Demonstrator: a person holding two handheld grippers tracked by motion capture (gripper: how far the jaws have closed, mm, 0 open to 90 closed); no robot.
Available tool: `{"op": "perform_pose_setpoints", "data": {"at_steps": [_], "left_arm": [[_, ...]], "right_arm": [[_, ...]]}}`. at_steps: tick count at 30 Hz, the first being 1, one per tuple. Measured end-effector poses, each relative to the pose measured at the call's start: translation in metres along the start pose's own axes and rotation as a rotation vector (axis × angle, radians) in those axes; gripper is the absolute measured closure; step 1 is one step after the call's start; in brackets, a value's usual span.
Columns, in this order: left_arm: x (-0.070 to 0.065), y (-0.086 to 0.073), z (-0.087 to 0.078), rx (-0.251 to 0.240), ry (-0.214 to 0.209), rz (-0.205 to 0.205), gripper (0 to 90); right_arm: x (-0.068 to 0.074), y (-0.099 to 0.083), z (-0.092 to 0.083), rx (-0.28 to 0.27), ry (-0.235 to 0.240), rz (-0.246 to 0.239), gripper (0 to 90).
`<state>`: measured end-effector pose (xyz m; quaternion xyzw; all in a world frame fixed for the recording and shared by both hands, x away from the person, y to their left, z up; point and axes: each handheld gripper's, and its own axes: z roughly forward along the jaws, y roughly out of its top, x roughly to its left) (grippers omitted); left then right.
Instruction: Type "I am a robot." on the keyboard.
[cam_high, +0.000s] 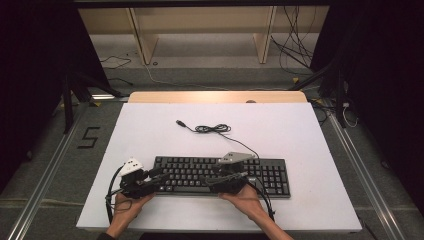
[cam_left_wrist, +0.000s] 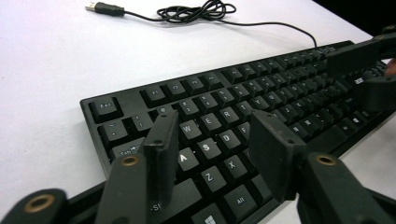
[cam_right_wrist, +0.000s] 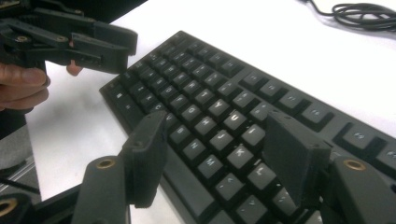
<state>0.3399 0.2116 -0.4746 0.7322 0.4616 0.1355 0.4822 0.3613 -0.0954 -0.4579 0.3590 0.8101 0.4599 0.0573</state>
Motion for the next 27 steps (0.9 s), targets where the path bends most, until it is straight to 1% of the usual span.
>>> {"op": "perform_pose_setpoints", "data": {"at_steps": [2,3,4,8,9,10,12,15,17,23,27], "left_arm": [[0.001,0.0,0.001,0.009,0.002,0.0,56.9],[0.001,0.0,0.002,0.014,0.005,0.0,60.4],[0.001,-0.001,0.003,0.019,0.005,0.003,60.4],[0.002,-0.001,0.005,0.035,0.014,0.003,66.8],[0.002,-0.001,0.005,0.039,0.016,0.003,66.8],[0.002,-0.001,0.006,0.039,0.017,0.002,69.3],[0.002,-0.001,0.007,0.043,0.017,0.003,70.5],[0.003,-0.001,0.008,0.05,0.024,0.008,76.7],[0.003,-0.001,0.008,0.055,0.024,0.012,78.0],[0.003,-0.001,0.01,0.071,0.028,0.022,88.0],[0.003,-0.001,0.012,0.08,0.032,0.026,88.8]], "right_arm": [[-0.002,0.0,-0.001,-0.005,-0.007,0.002,40.7],[-0.003,0.001,-0.001,-0.006,-0.01,0.004,40.6],[-0.003,0.001,-0.001,-0.006,-0.01,0.004,40.6],[-0.004,0.001,-0.001,-0.004,-0.019,0.007,40.1],[-0.004,0.001,-0.001,-0.004,-0.019,0.007,40.1],[-0.005,0.001,-0.001,-0.003,-0.022,0.008,40.0],[-0.005,0.001,-0.001,-0.003,-0.022,0.009,40.0],[-0.005,0.001,-0.001,-0.003,-0.023,0.008,40.0],[-0.005,0.001,-0.001,-0.003,-0.023,0.008,40.0],[-0.005,0.001,-0.001,-0.004,-0.022,0.009,39.8],[-0.005,0.001,-0.001,-0.002,-0.024,0.008,38.8]]}}
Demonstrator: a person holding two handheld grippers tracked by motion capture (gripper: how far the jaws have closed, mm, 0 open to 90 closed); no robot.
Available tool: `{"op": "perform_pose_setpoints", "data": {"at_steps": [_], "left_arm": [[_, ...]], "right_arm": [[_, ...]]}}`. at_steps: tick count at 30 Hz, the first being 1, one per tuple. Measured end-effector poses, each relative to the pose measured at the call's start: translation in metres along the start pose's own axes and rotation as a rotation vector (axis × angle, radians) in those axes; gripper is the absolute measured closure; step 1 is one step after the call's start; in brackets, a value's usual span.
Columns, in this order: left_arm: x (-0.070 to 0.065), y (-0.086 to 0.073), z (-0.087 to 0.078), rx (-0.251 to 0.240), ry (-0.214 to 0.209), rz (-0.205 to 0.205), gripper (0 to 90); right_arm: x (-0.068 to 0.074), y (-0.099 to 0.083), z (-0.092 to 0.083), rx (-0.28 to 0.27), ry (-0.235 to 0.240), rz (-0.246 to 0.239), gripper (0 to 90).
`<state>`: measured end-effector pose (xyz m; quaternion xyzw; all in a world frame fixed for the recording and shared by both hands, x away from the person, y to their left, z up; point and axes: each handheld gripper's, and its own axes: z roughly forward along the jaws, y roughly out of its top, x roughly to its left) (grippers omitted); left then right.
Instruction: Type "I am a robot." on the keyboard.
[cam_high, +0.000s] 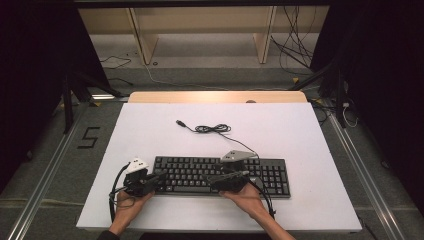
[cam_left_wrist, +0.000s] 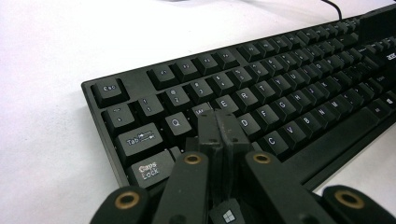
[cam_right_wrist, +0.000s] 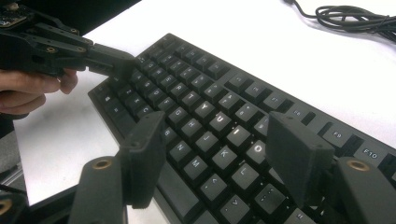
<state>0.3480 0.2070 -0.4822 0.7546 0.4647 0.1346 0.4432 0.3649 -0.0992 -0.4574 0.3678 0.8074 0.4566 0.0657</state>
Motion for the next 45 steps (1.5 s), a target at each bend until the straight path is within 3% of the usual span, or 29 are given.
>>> {"op": "perform_pose_setpoints", "data": {"at_steps": [45], "left_arm": [[0.0014,-0.0005,0.0086,0.059,0.022,-0.023,89.2]], "right_arm": [[0.0021,-0.0006,0.0004,0.001,0.005,-0.005,37.2]]}}
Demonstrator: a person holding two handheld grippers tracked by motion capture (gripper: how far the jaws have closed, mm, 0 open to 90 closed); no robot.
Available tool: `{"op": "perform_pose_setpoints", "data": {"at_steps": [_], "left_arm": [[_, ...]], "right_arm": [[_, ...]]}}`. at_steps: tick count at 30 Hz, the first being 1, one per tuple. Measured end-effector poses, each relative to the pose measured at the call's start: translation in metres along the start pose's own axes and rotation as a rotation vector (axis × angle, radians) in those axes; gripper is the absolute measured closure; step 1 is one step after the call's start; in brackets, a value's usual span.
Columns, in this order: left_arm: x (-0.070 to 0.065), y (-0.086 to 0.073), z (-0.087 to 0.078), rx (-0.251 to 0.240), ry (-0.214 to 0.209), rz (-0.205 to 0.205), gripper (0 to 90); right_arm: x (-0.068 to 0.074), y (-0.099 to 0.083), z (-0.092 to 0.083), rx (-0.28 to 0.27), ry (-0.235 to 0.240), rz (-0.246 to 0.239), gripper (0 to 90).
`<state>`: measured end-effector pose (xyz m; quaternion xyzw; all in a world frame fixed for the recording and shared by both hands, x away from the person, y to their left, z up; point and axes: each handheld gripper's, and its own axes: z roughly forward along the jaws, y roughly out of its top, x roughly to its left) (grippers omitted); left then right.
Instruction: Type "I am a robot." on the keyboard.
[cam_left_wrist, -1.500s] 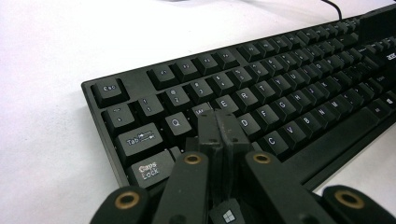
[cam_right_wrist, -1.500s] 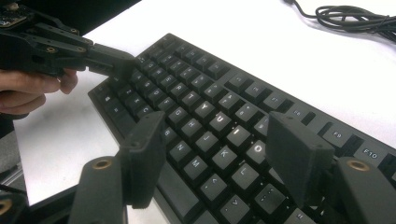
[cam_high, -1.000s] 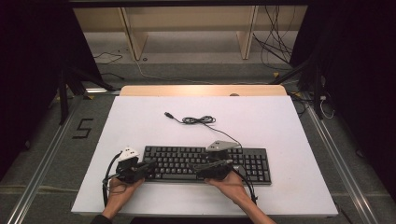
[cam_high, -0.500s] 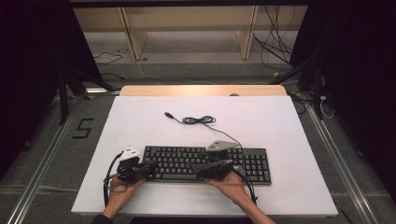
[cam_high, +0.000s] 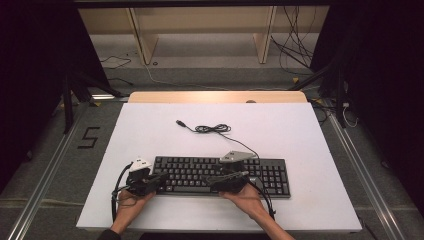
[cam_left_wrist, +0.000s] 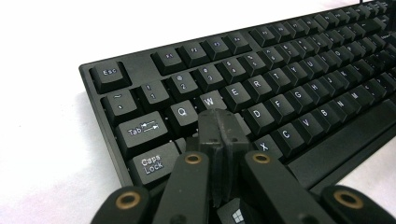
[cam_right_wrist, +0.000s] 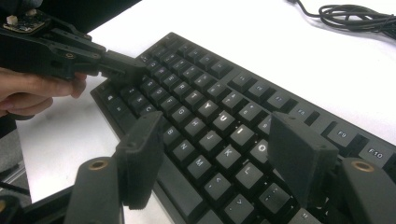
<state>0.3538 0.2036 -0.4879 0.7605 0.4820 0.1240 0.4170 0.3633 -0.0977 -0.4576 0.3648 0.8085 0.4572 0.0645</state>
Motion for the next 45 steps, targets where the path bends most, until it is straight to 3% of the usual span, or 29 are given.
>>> {"op": "perform_pose_setpoints", "data": {"at_steps": [8,16,19,26,29,34,45], "left_arm": [[0.001,0.001,-0.001,-0.006,-0.008,-0.011,88.9],[-0.001,0.003,-0.009,-0.057,-0.02,-0.014,85.1],[-0.003,0.004,-0.012,-0.073,-0.024,-0.016,79.1],[-0.006,0.003,-0.021,-0.115,-0.052,-0.037,52.3],[-0.007,0.002,-0.025,-0.135,-0.059,-0.042,45.8],[-0.006,0.002,-0.031,-0.174,-0.071,-0.045,41.1],[-0.009,0.001,-0.037,-0.207,-0.082,-0.05,34.0]], "right_arm": [[0.0,0.0,-0.001,-0.003,0.003,0.002,37.2],[0.001,0.001,-0.003,-0.014,0.01,-0.001,37.2],[0.002,0.001,-0.004,-0.02,0.015,-0.002,37.3],[0.005,0.0,-0.003,-0.028,0.03,-0.017,37.4],[0.006,0.0,-0.003,-0.031,0.037,-0.02,37.3],[0.008,-0.001,-0.002,-0.031,0.044,-0.023,37.4],[0.015,-0.003,0.002,-0.01,0.068,-0.042,41.1]]}}
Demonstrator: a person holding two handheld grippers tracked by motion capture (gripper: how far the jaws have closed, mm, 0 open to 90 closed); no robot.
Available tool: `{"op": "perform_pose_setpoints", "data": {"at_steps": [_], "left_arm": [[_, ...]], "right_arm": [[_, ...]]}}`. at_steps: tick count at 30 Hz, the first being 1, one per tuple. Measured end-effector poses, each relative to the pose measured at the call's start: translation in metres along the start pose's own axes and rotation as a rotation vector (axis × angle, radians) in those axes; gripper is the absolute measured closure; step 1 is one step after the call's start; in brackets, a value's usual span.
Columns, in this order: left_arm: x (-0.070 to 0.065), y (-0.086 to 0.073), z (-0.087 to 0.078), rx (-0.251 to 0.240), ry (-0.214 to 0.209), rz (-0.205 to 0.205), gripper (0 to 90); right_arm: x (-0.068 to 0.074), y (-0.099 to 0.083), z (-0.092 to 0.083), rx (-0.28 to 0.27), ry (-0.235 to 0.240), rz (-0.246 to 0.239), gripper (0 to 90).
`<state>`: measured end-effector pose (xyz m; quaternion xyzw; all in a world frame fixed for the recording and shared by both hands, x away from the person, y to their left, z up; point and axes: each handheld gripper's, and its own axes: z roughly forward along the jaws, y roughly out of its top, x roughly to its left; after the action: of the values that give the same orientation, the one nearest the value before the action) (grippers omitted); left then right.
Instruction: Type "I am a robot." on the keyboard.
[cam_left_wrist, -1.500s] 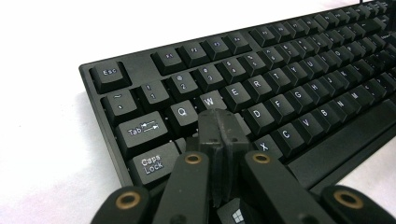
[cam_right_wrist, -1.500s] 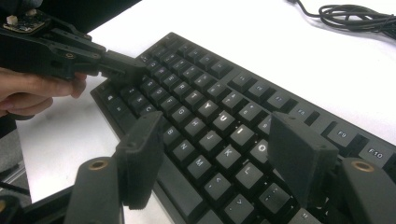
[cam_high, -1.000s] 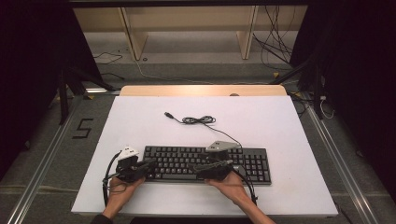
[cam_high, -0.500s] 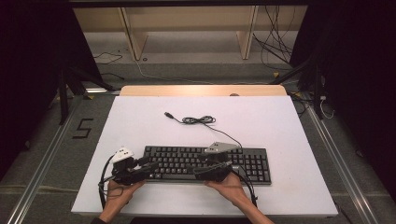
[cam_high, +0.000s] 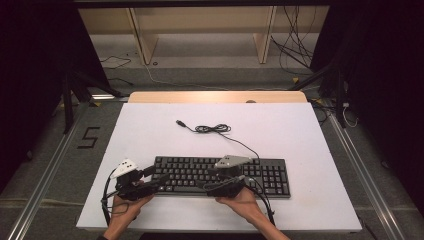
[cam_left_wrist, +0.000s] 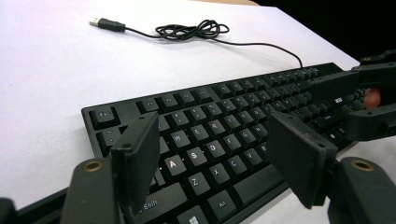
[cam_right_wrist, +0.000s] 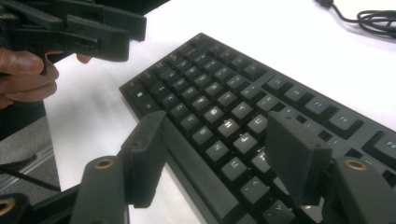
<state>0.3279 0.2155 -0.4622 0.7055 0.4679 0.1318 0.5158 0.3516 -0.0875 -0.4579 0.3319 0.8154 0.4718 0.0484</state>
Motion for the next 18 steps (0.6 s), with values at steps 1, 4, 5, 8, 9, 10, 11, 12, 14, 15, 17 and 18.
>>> {"op": "perform_pose_setpoints", "data": {"at_steps": [1,4,5,8,9,10,11,12,14,15,17,18], "left_arm": [[-0.0002,0.0002,-0.0007,-0.003,-0.001,0.002,33.4],[-0.0012,0.0007,-0.0027,-0.014,-0.002,0.005,32.7],[-0.0011,0.0008,-0.0033,-0.015,-0.004,0.008,32.5],[-0.0013,0.0007,-0.0038,-0.016,-0.005,0.006,32.0],[-0.0013,0.0007,-0.0038,-0.016,-0.005,0.006,31.7],[-0.0015,0.0007,-0.0039,-0.016,-0.006,0.007,31.6],[-0.0017,0.0007,-0.0039,-0.018,-0.007,0.007,31.4],[-0.0019,0.0007,-0.0041,-0.019,-0.01,0.007,31.0],[-0.0023,0.0008,-0.0043,-0.022,-0.015,0.009,30.7],[-0.0025,0.0008,-0.0043,-0.022,-0.017,0.011,30.5],[-0.0031,0.0007,-0.0042,-0.018,-0.018,0.017,30.2],[-0.0031,0.0007,-0.0042,-0.018,-0.018,0.017,30.2]], "right_arm": [[0.0007,-0.0002,0.0005,0.002,0.002,-0.001,41.8],[0.0029,-0.0009,0.0022,0.016,0.014,-0.006,45.4],[0.0032,-0.0012,0.0026,0.017,0.015,-0.009,46.5],[0.0042,-0.0016,0.0035,0.025,0.017,-0.008,49.1],[0.0046,-0.0019,0.004,0.028,0.018,-0.01,50.7],[0.0051,-0.0023,0.0045,0.032,0.021,-0.012,52.5],[0.0055,-0.0026,0.0051,0.035,0.02,-0.015,54.6],[0.0063,-0.0035,0.0062,0.046,0.022,-0.019,59.7],[0.007,-0.0046,0.0074,0.054,0.024,-0.024,64.5],[0.0074,-0.0051,0.008,0.058,0.025,-0.027,66.8],[0.0079,-0.006,0.0091,0.065,0.025,-0.032,70.7],[0.0083,-0.0063,0.0096,0.07,0.027,-0.031,72.4]]}}
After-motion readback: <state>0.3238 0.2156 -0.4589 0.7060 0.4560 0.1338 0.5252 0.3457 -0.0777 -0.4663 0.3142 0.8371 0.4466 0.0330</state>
